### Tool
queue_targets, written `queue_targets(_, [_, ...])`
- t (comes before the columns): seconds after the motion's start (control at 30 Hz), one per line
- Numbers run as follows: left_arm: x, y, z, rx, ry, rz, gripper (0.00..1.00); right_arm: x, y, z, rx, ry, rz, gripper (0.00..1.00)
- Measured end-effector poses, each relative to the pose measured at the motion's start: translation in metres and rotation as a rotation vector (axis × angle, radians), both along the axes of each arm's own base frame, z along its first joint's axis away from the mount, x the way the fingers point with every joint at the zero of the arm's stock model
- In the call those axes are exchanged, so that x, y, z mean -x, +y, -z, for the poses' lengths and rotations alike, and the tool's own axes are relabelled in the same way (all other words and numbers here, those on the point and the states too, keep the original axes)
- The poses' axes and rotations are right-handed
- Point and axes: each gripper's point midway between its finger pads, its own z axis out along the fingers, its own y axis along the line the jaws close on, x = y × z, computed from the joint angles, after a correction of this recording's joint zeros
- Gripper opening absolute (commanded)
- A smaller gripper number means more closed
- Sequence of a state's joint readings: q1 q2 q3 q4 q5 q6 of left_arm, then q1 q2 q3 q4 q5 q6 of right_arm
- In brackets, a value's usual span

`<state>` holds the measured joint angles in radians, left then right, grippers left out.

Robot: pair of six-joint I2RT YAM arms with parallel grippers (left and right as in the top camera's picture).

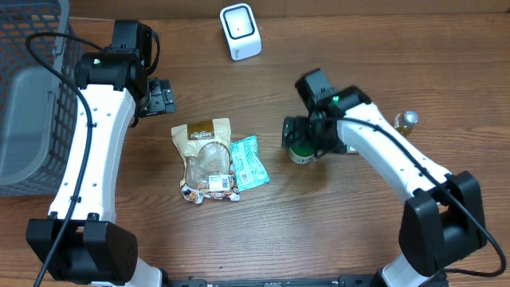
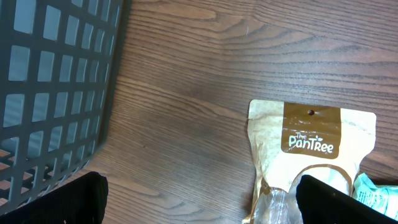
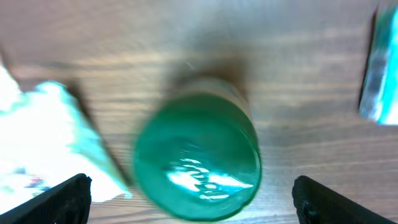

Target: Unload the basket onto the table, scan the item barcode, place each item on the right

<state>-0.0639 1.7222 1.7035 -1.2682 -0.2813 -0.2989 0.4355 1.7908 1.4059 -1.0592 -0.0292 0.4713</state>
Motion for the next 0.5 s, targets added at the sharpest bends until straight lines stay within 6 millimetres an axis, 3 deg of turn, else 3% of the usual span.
queue_targets(0.13, [0.000, 0.000, 0.000, 0.000, 0.000, 0.000, 0.99, -0.013, 0.006, -0.016, -0.021, -0.047, 0.001, 1.00])
queue_targets(0.5, [0.000, 0.000, 0.000, 0.000, 0.000, 0.000, 1.00, -0.015, 0.005, -0.006, -0.023, -0.060, 0.024, 1.00])
